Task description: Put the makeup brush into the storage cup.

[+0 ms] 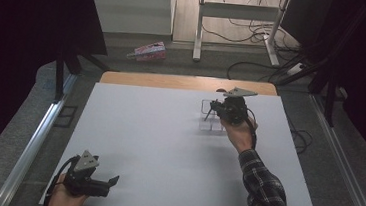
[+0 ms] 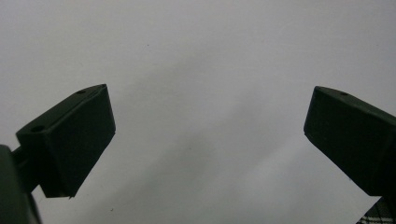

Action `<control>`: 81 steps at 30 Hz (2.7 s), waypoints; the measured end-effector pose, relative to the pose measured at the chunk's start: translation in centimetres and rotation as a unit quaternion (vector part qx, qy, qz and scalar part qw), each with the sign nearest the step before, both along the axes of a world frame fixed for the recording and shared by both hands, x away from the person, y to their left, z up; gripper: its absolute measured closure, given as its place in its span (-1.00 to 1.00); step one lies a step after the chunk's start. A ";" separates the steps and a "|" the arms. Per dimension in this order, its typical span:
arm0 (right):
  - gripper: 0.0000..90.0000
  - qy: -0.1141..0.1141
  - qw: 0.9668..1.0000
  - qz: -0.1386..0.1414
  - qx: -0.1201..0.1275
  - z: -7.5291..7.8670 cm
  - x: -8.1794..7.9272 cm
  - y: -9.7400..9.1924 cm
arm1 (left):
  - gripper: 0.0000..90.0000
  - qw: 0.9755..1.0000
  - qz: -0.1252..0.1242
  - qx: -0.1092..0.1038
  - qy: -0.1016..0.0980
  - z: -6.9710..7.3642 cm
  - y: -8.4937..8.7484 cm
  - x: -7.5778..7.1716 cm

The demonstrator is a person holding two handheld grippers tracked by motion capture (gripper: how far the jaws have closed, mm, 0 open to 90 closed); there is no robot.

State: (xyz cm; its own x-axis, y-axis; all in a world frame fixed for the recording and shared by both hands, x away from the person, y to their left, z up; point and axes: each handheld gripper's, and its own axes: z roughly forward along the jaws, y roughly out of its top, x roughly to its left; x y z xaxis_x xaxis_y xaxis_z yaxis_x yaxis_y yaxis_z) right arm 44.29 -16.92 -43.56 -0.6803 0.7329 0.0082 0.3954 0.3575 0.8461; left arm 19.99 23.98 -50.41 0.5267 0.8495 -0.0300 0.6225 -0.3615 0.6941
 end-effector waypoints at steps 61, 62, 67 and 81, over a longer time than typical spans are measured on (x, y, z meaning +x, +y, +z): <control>-0.98 0.020 0.999 -0.010 -0.025 0.6 -1.3 -1.0 | -0.95 1.000 -0.002 0.002 0.002 0.0 -0.1 0.0; -0.98 0.020 0.999 -0.010 -0.025 0.6 -1.3 -1.0 | -0.95 1.000 -0.002 0.002 0.002 0.0 -0.1 0.0; -0.97 0.019 1.000 -0.002 -0.025 0.7 -1.9 -1.3 | -0.95 1.000 -0.004 0.004 0.002 0.0 -0.2 0.0; -0.97 0.029 0.999 0.009 -0.027 0.0 -3.3 -1.8 | -0.95 1.000 -0.005 0.006 0.003 0.0 -0.2 0.0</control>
